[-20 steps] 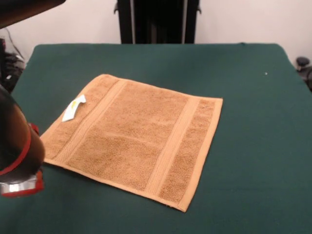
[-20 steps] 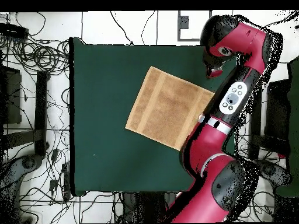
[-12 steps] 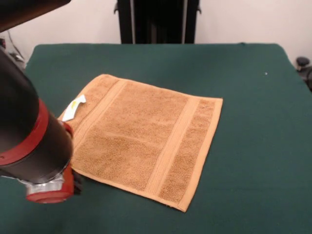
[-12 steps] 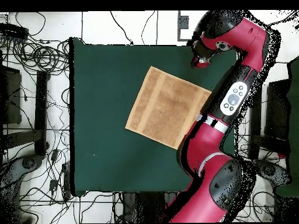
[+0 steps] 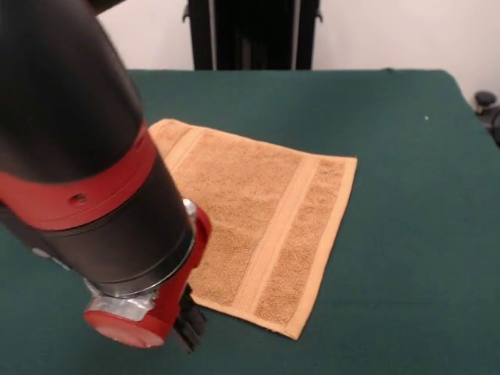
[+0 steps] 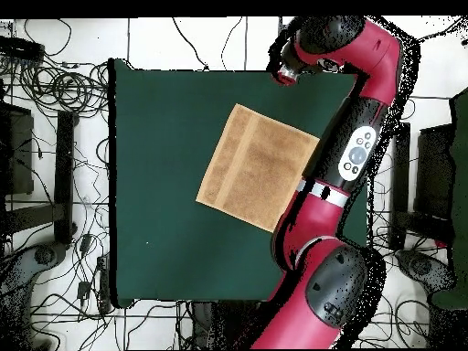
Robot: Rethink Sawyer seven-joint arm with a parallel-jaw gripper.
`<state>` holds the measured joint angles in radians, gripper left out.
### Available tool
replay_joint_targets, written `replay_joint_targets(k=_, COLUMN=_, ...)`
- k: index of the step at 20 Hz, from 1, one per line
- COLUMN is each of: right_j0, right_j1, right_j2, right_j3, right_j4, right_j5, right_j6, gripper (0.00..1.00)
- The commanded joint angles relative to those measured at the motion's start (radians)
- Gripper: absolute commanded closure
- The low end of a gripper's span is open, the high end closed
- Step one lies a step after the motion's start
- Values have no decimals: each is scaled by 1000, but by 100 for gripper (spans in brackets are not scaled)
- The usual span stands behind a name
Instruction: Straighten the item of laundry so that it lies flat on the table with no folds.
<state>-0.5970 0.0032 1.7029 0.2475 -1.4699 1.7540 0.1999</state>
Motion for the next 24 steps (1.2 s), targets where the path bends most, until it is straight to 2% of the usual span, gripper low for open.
replay_joint_targets(k=1, right_j0=50, right_j1=-15, right_j2=-190, right_j3=89, right_j4=114, right_j5=-75, right_j6=472, gripper=100)
replay_joint_targets(k=4, right_j0=51, right_j1=-34, right_j2=-251, right_j3=144, right_j4=180, right_j5=8, right_j6=545, gripper=100)
replay_joint_targets(k=9, right_j0=61, right_j1=-67, right_j2=-337, right_j3=205, right_j4=245, right_j5=151, right_j6=600, gripper=100)
replay_joint_targets(k=11, right_j0=80, right_j1=-75, right_j2=-374, right_j3=195, right_j4=223, right_j5=268, right_j6=566, gripper=100)
replay_joint_targets(k=14, right_j0=113, right_j1=-63, right_j2=-397, right_j3=143, right_j4=156, right_j5=328, right_j6=515, gripper=100)
replay_joint_targets(k=18, right_j0=142, right_j1=-48, right_j2=-419, right_j3=106, right_j4=85, right_j5=349, right_j6=483, gripper=100)
replay_joint_targets(k=24, right_j0=139, right_j1=20, right_j2=-462, right_j3=127, right_j4=107, right_j5=200, right_j6=521, gripper=100)
